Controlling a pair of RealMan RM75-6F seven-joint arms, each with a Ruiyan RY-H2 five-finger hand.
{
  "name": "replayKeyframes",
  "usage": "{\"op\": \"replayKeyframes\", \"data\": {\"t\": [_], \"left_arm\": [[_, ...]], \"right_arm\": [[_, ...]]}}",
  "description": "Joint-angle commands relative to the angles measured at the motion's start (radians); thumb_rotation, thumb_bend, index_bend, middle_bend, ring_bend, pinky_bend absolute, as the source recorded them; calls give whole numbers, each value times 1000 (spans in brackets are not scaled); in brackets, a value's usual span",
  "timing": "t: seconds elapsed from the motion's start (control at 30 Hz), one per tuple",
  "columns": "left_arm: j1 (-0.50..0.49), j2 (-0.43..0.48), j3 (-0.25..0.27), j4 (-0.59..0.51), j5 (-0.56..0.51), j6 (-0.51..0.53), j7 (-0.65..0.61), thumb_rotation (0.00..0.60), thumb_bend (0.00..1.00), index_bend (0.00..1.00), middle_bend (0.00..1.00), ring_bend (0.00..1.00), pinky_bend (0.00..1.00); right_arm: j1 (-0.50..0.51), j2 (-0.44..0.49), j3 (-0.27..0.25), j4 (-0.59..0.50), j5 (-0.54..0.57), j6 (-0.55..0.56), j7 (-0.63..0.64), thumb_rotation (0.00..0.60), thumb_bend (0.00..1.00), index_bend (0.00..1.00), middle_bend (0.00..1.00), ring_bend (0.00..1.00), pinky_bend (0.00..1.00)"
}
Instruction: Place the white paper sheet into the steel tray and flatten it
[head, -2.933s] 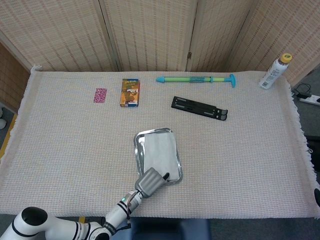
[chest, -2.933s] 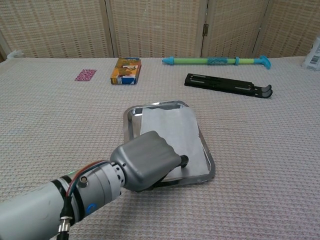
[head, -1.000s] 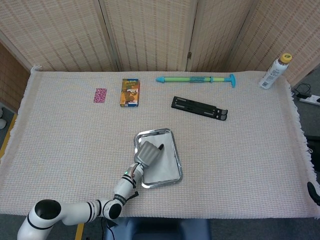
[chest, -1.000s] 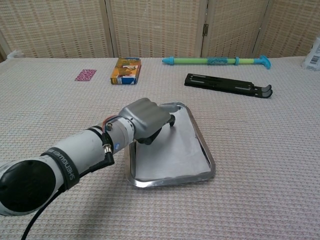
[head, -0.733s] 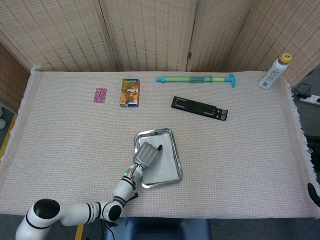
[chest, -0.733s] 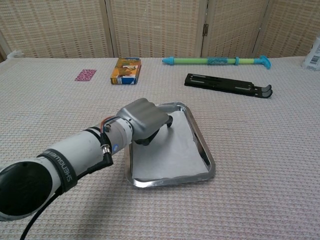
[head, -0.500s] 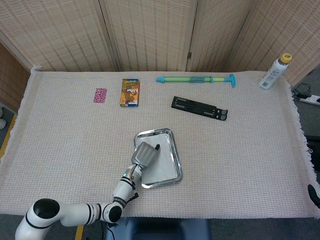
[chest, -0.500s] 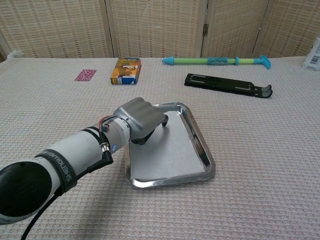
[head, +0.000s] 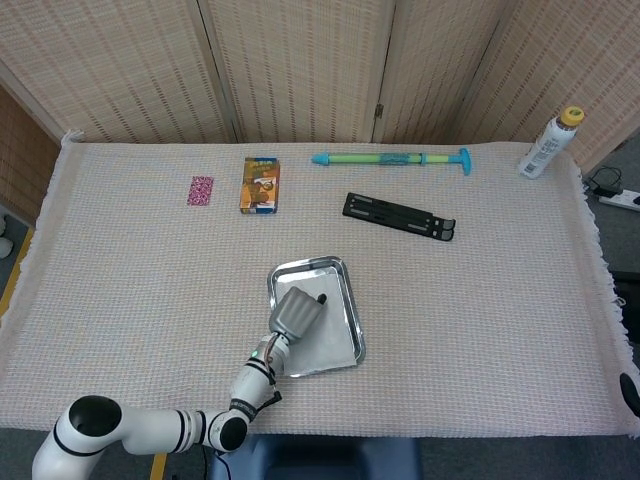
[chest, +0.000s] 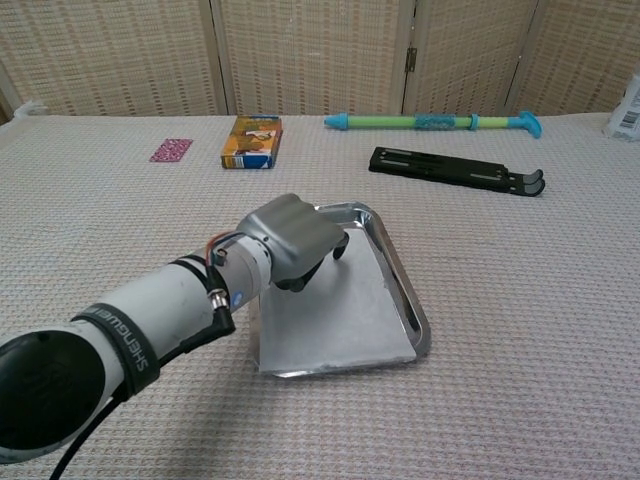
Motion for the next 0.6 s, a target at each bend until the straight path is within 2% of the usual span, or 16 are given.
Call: {"op": "replayKeyframes", "data": {"t": [0.03, 0.27, 0.6], "left_arm": [[-6, -10, -3, 17, -10, -1, 4, 600, 1000, 296, 1000, 1000, 1000], [-21, -35, -11, 79, -35, -17, 14, 600, 1000, 299, 1000, 1000, 1000], [-30, -48, -12, 103, -22, -27, -12, 600, 1000, 297, 1000, 1000, 1000]], "right_arm": [[-3, 1, -2, 1, -4, 6, 3, 600, 402, 0, 0, 0, 0], [-8, 4, 3, 6, 4, 21, 22, 600, 403, 0, 0, 0, 0], [-8, 5, 3, 7, 4, 21, 27, 600, 402, 0, 0, 0, 0]]}}
